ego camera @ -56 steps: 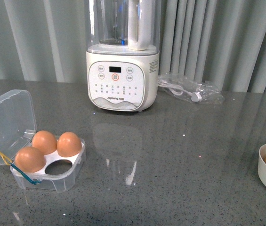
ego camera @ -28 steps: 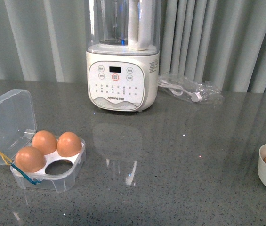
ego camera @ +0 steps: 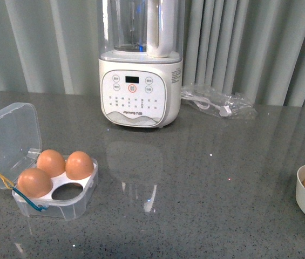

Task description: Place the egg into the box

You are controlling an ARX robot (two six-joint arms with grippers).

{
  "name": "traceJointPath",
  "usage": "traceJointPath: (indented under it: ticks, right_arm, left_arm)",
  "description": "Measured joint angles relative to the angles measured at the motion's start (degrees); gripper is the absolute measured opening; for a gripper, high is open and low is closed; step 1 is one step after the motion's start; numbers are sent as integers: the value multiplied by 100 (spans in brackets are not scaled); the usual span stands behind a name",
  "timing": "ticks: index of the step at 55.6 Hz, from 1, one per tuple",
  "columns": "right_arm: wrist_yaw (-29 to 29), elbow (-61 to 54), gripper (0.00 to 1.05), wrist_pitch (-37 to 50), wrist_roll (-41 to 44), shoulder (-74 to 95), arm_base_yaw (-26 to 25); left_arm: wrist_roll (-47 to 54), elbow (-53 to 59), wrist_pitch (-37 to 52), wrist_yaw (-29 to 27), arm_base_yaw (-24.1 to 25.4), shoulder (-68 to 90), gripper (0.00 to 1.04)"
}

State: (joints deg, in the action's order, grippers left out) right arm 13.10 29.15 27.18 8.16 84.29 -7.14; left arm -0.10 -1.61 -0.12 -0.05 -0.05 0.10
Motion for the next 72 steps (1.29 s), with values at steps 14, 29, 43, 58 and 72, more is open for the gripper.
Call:
traceJointPath:
  ticks: [14, 29, 43, 58, 72]
  right_arm:
    - [168, -2, 97, 149, -122, 129, -107]
    - [380, -2, 82, 446, -297, 278, -111]
    - [463, -2, 43, 514, -385, 332, -96]
    - [492, 0, 41, 385, -389, 243, -138]
    - [468, 284, 41, -170, -498, -605, 66]
  left_arm:
    - [0, 0, 0, 0, 0, 0, 98]
    - [0, 0, 0, 0, 0, 0, 98]
    - [0, 0, 0, 0, 0, 0, 98]
    - [0, 0, 0, 0, 0, 0, 98]
    - [0, 0, 0, 0, 0, 0, 98]
